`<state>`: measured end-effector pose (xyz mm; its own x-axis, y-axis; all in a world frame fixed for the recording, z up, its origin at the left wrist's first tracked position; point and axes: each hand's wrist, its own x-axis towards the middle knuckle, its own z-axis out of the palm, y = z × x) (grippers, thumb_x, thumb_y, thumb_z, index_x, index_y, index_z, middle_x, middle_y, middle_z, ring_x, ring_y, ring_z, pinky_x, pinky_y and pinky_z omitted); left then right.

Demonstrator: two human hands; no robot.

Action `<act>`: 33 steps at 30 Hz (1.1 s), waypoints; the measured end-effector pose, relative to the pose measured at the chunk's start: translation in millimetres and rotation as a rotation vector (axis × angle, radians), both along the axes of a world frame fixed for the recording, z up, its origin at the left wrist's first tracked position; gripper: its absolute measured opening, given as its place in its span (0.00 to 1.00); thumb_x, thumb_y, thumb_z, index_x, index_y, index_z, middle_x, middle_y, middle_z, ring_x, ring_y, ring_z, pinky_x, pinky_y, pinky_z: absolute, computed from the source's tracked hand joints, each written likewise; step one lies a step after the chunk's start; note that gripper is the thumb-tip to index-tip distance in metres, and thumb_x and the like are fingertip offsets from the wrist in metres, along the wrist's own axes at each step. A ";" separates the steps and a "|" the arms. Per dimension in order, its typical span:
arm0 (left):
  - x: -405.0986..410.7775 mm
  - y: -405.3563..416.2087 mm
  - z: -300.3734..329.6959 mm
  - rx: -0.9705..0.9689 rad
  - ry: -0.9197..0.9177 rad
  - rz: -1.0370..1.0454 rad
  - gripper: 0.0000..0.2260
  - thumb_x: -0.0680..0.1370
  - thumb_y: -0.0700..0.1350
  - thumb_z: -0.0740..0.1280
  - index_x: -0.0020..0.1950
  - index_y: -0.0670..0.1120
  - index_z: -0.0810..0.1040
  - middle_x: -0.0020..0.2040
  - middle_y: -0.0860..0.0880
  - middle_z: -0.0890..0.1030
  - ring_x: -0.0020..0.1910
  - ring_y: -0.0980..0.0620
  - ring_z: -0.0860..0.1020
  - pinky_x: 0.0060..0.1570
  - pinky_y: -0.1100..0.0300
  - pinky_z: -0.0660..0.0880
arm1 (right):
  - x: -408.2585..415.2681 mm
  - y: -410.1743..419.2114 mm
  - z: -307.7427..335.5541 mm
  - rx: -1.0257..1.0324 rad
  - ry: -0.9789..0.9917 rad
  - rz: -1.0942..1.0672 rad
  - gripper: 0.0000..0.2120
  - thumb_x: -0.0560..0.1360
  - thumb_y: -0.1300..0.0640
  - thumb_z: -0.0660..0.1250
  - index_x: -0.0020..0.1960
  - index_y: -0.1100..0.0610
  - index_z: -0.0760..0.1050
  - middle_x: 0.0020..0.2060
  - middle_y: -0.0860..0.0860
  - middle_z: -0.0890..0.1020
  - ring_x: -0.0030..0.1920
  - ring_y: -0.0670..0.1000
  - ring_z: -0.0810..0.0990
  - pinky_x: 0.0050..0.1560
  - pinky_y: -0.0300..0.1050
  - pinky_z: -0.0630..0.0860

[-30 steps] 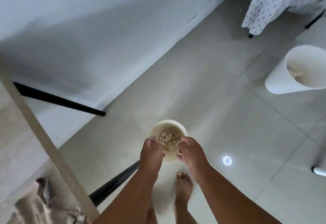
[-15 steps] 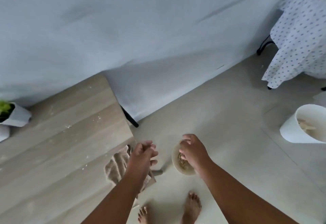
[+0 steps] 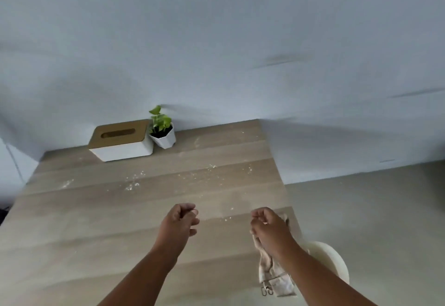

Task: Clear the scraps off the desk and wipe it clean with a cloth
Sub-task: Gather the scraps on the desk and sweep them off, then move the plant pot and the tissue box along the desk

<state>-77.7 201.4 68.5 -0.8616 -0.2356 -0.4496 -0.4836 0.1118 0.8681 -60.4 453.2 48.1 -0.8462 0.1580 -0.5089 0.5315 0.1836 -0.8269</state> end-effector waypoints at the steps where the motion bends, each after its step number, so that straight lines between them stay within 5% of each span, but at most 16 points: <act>1: 1.3 -23.4 -0.2 0.005 0.004 0.026 0.05 0.81 0.40 0.70 0.54 0.49 0.82 0.49 0.47 0.86 0.46 0.49 0.85 0.43 0.53 0.80 | -1.2 -19.8 0.7 0.013 0.005 0.030 0.07 0.75 0.61 0.65 0.46 0.51 0.80 0.39 0.53 0.84 0.37 0.54 0.83 0.37 0.52 0.80; 4: 5.3 -87.1 -2.3 0.000 0.016 0.067 0.05 0.81 0.42 0.70 0.55 0.50 0.82 0.49 0.48 0.86 0.48 0.48 0.85 0.43 0.53 0.81 | -5.7 -73.7 2.6 0.062 0.027 0.108 0.05 0.76 0.60 0.67 0.48 0.51 0.79 0.46 0.53 0.84 0.47 0.57 0.84 0.46 0.56 0.83; 11: -0.3 -188.4 6.0 -0.040 0.062 0.130 0.04 0.80 0.43 0.70 0.53 0.51 0.82 0.47 0.48 0.86 0.47 0.50 0.85 0.42 0.56 0.81 | -26.8 -171.0 17.2 0.160 0.101 0.177 0.07 0.75 0.53 0.74 0.50 0.49 0.77 0.51 0.46 0.81 0.48 0.54 0.84 0.54 0.51 0.80; 20: -44.8 -231.0 23.8 -0.153 0.119 0.116 0.05 0.79 0.45 0.71 0.51 0.55 0.82 0.43 0.51 0.84 0.38 0.57 0.81 0.47 0.52 0.82 | -76.7 -227.4 23.9 0.161 0.198 0.187 0.20 0.74 0.51 0.77 0.63 0.51 0.75 0.58 0.44 0.79 0.50 0.41 0.81 0.44 0.29 0.71; 28: -115.1 -231.6 20.0 -0.163 0.168 0.055 0.06 0.78 0.44 0.72 0.52 0.55 0.82 0.43 0.55 0.85 0.42 0.56 0.81 0.47 0.58 0.77 | -141.4 -250.1 7.0 0.075 0.220 0.146 0.24 0.74 0.55 0.78 0.66 0.52 0.74 0.64 0.49 0.78 0.60 0.49 0.79 0.55 0.40 0.73; 33: -172.6 -240.2 20.3 -0.272 0.187 -0.020 0.07 0.79 0.46 0.71 0.53 0.57 0.81 0.49 0.58 0.84 0.50 0.65 0.80 0.47 0.68 0.72 | -197.0 -262.8 -5.8 0.080 0.233 0.148 0.27 0.73 0.53 0.79 0.68 0.51 0.73 0.67 0.51 0.77 0.62 0.49 0.78 0.58 0.42 0.73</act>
